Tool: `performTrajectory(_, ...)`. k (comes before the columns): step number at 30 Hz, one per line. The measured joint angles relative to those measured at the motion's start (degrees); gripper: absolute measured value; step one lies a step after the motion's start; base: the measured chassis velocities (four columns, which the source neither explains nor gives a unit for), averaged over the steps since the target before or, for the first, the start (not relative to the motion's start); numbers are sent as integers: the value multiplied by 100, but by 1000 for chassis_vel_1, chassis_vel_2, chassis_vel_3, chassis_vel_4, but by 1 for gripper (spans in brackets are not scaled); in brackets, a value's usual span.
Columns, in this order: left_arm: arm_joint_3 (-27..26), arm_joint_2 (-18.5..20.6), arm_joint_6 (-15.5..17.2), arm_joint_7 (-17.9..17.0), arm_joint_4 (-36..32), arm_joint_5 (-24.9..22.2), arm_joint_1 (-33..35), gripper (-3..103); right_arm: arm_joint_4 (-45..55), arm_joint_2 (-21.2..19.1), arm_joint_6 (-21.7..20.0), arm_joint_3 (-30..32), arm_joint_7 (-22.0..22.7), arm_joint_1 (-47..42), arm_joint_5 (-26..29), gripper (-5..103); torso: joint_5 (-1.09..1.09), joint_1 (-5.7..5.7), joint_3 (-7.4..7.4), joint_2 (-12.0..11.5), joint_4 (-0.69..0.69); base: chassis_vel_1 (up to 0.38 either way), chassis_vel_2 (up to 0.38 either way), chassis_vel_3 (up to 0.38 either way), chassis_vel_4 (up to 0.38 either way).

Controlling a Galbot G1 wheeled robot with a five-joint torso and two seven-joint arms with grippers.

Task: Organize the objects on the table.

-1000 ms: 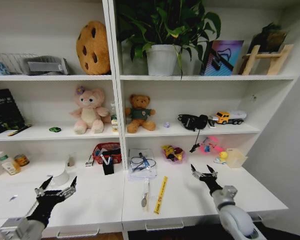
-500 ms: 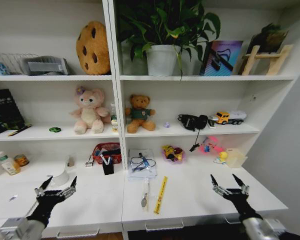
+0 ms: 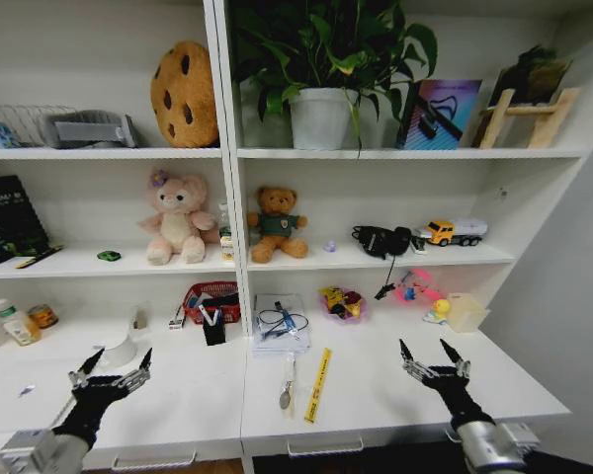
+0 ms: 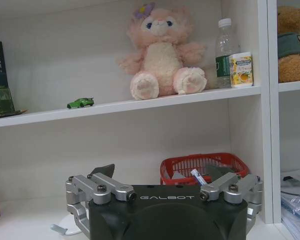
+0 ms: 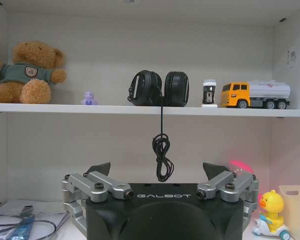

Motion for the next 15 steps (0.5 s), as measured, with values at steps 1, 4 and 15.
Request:
performTrajectory(1,0,0,0,0,0,0,0,100,0,-1,-1,-2,1,2,1,100,0,0,0,0,0,0,0,0,0)
performTrajectory(4,0,0,0,0,0,0,0,100,-1,-2,-3,-3,2,4,2,100,0,0,0,0,0,0,0,0,0)
performTrajectory(15,0,0,0,0,0,0,0,100,-12,-6,-6,-6,6,8,7,100,0,0,0,0,1,0,0,0,0)
